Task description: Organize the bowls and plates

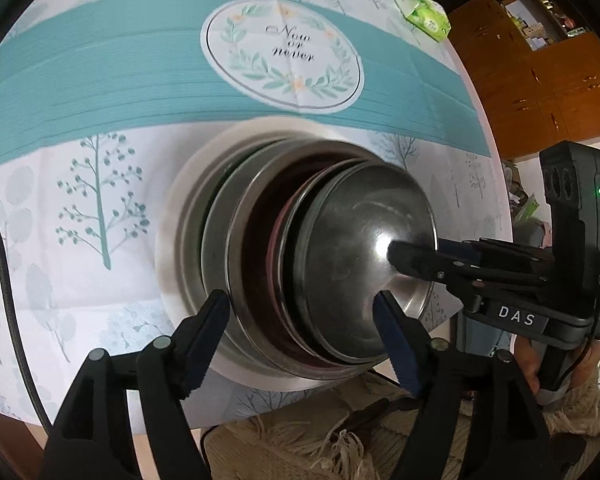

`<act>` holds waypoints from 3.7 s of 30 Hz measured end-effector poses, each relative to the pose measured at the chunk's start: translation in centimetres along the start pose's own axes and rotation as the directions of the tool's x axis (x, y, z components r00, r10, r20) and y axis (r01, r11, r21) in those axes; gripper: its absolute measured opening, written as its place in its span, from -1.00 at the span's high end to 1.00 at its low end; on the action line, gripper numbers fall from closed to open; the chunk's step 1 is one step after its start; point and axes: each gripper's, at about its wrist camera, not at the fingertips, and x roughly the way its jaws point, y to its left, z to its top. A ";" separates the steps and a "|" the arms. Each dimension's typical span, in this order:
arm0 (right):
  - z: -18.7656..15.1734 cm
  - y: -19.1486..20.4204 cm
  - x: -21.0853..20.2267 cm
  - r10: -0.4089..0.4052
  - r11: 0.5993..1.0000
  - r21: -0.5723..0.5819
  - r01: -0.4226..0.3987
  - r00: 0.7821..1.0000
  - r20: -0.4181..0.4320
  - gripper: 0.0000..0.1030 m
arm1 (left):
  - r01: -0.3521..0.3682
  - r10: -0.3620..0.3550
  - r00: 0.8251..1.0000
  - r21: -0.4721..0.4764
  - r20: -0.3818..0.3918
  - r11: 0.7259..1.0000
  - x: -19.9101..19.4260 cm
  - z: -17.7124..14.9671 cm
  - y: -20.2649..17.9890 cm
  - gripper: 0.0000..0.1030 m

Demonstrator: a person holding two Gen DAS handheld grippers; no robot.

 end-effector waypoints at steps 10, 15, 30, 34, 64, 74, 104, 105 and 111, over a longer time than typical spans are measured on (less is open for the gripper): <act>-0.8 0.4 -1.5 -0.025 1.000 -0.008 0.026 0.998 0.061 0.29 | -0.038 0.035 0.998 0.063 0.045 0.997 -1.7 -0.4 -1.7 -0.50; -1.4 0.6 -2.6 -0.027 1.000 0.003 0.027 0.995 0.099 0.29 | -0.059 0.052 0.996 0.091 0.075 0.994 -2.7 -0.8 -2.3 -0.57; -3.6 1.7 -5.3 -0.047 0.999 0.025 0.042 0.972 0.229 0.28 | -0.139 0.111 0.978 0.156 0.178 0.978 -5.7 -1.3 -4.2 -0.72; -4.2 1.9 -6.0 -0.058 0.998 0.025 0.053 0.965 0.257 0.28 | -0.162 0.125 0.972 0.185 0.199 0.969 -6.0 -1.5 -5.5 -0.79; -6.5 -4.2 -16.6 -0.120 0.988 -0.028 0.151 0.871 0.476 0.12 | -0.335 0.299 0.839 -0.002 0.454 0.942 -8.3 -2.4 -17.7 -0.98; -7.5 -5.3 -18.5 -0.123 0.984 -0.046 0.171 0.846 0.519 0.11 | -0.408 0.397 0.766 -0.093 0.505 0.908 -8.9 -3.6 -19.7 -0.98; -7.7 -3.0 -18.1 -0.162 0.971 -0.065 0.232 0.828 0.537 -0.07 | -0.473 0.481 0.719 -0.154 0.501 0.868 -9.8 -5.0 -18.7 -0.98; -7.8 -2.8 -18.0 -0.165 0.970 -0.063 0.234 0.828 0.536 -0.07 | -0.471 0.479 0.723 -0.152 0.498 0.869 -9.8 -5.1 -18.4 -0.98; -7.9 -2.1 -17.5 -0.186 0.969 -0.042 0.244 0.830 0.525 -0.07 | -0.470 0.470 0.736 -0.133 0.488 0.873 -9.8 -5.2 -17.7 -0.98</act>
